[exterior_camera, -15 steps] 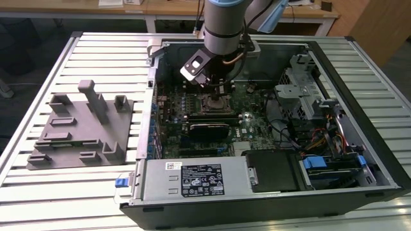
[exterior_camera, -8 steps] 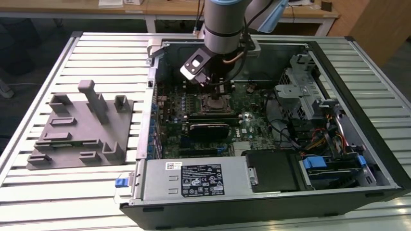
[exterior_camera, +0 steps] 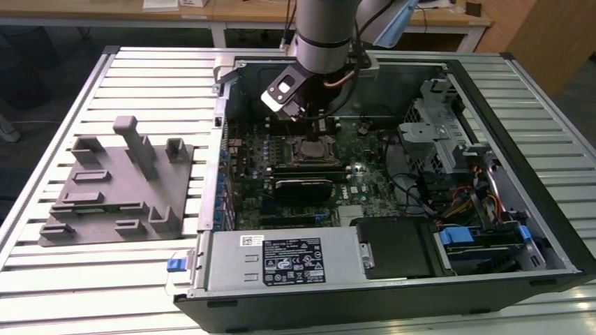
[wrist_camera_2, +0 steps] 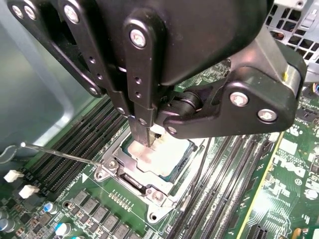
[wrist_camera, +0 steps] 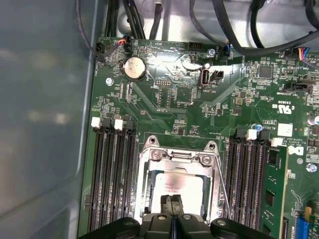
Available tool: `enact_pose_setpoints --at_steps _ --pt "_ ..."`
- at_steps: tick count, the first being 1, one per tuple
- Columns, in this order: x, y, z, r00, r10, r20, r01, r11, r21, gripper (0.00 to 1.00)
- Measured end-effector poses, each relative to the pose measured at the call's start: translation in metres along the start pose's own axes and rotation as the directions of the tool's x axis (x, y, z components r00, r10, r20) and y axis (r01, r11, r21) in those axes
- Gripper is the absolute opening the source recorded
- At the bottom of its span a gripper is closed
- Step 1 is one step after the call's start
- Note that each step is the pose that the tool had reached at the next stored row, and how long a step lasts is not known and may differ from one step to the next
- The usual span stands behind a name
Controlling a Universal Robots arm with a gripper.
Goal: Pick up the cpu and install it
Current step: 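Install the first cpu locking lever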
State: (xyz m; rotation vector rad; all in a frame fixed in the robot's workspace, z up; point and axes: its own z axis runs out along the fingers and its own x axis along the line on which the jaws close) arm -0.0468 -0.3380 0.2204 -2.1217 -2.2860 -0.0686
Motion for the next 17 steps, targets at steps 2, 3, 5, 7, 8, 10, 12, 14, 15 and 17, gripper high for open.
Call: enact_pose_setpoints --at_steps 2,3,5,7,8,10,12,14,15,17 --pt "0.0002 0.0001 -0.0031 1.0000 0.000 -0.0001 0.000 1.0000 -0.0001 0.11" --pt "0.0002 0.0001 -0.0049 1.0000 0.000 -0.0001 0.000 1.0000 -0.0001 0.11" --pt "0.0004 0.0001 -0.0086 1.0000 0.000 -0.0001 0.000 1.0000 0.0001 0.11" --pt "0.0006 0.0002 -0.0128 1.0000 0.000 -0.0001 0.000 1.0000 0.0000 0.11" --pt "0.0007 0.0003 -0.0149 1.0000 0.000 0.0000 0.000 1.0000 0.0000 0.11" --pt "0.0009 0.0003 -0.0192 1.0000 0.000 0.0000 0.000 1.0000 0.0000 0.11" --pt "0.0012 0.0005 -0.0255 1.0000 0.000 -0.0001 0.000 1.0000 0.0000 0.11" --pt "0.0015 0.0006 -0.0330 1.0000 0.000 0.0000 0.000 1.0000 0.0000 0.11" --pt "0.0017 0.0006 -0.0361 1.0000 0.000 0.0000 0.000 1.0000 0.0000 0.11" --pt "0.0018 0.0001 -0.0380 1.0000 -0.005 0.0000 0.005 1.0000 0.0001 0.11"
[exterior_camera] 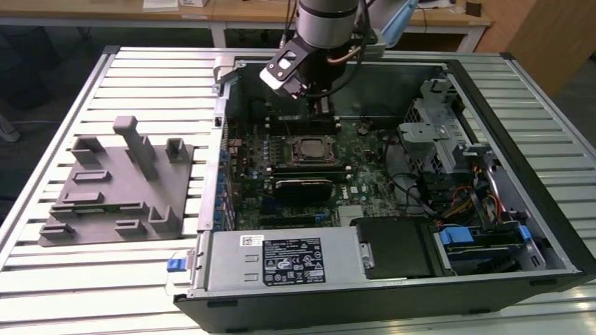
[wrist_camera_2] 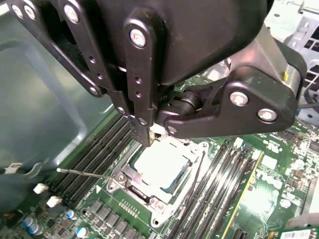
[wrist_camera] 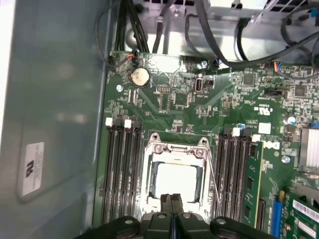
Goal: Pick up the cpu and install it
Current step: 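Install the first cpu locking lever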
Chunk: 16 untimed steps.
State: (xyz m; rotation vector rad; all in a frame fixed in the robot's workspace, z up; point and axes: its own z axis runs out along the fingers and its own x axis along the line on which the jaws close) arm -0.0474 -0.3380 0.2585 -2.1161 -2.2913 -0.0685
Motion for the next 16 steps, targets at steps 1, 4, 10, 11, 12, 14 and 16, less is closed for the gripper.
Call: enact_pose_setpoints --at_steps 1,4,10,11,12,14,16 --pt "0.0000 -0.0001 0.0000 0.9999 -0.015 0.0001 0.015 0.9999 0.0008 0.11" --pt "0.0000 -0.0002 0.0000 0.9976 -0.069 -0.0006 0.069 0.9976 0.0033 0.11" --pt "0.0000 -0.0002 0.0004 0.9842 -0.177 -0.0028 0.177 0.9841 0.0081 0.11" --pt "0.0000 -0.0002 0.0004 0.9810 -0.194 -0.0028 0.194 0.9810 0.0089 0.11" --pt "0.0000 -0.0002 0.0005 0.9776 -0.210 -0.0030 0.210 0.9776 0.0097 0.11" --pt "0.0000 -0.0002 0.0005 0.9703 -0.242 -0.0031 0.242 0.9703 0.0113 0.11" --pt "0.0000 -0.0002 0.0005 0.9632 -0.269 -0.0036 0.269 0.9631 0.0125 0.11"
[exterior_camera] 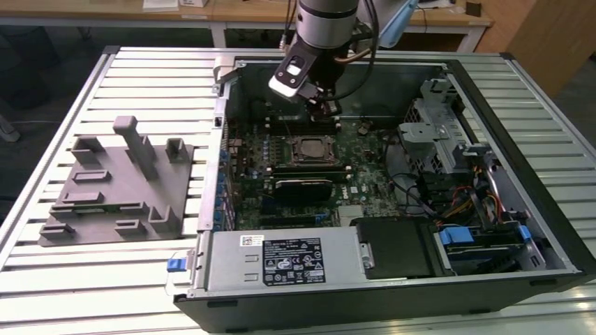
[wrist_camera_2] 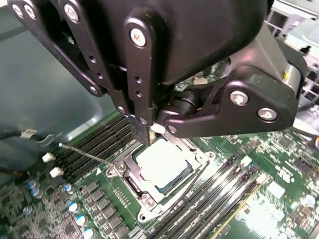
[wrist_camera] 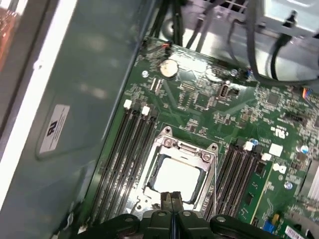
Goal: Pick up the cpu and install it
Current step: 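Install the first cpu locking lever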
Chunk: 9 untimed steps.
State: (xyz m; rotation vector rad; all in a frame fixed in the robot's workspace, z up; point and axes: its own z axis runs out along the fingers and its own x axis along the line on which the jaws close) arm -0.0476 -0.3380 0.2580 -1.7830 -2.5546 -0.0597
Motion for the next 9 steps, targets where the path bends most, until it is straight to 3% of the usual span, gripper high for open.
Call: enact_pose_setpoints --at_steps 9 --pt "0.0000 0.0000 0.0000 0.9945 -0.105 -0.0013 0.105 0.9945 0.0048 0.11"
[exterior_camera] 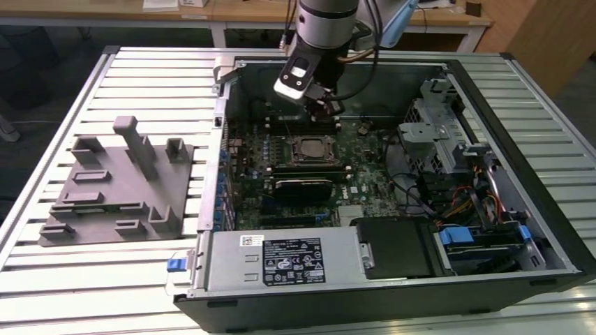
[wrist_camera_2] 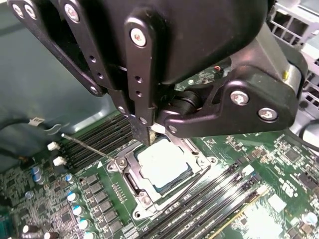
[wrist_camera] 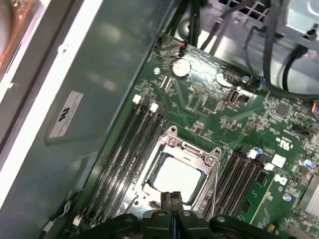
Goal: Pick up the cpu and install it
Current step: 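Install the first cpu locking lever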
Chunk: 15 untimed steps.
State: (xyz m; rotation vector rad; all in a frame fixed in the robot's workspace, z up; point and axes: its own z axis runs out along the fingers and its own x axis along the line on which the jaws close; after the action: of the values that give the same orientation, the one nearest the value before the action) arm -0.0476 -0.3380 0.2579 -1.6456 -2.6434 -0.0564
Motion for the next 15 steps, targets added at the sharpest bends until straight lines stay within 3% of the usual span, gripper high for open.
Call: enact_pose_setpoints --at_steps 5,9,11,15 --pt "0.0000 0.0000 0.0000 0.9983 -0.059 -0.0008 0.059 0.9983 0.0025 0.11" --pt "0.0000 -0.0001 0.0000 0.9935 -0.114 -0.0013 0.114 0.9935 0.0051 0.11" --pt "0.0000 0.0000 0.0000 0.9891 -0.147 -0.0020 0.147 0.9891 0.0065 0.11" --pt "0.0000 0.0000 0.0001 0.9758 -0.219 -0.0037 0.219 0.9757 0.0094 0.11"
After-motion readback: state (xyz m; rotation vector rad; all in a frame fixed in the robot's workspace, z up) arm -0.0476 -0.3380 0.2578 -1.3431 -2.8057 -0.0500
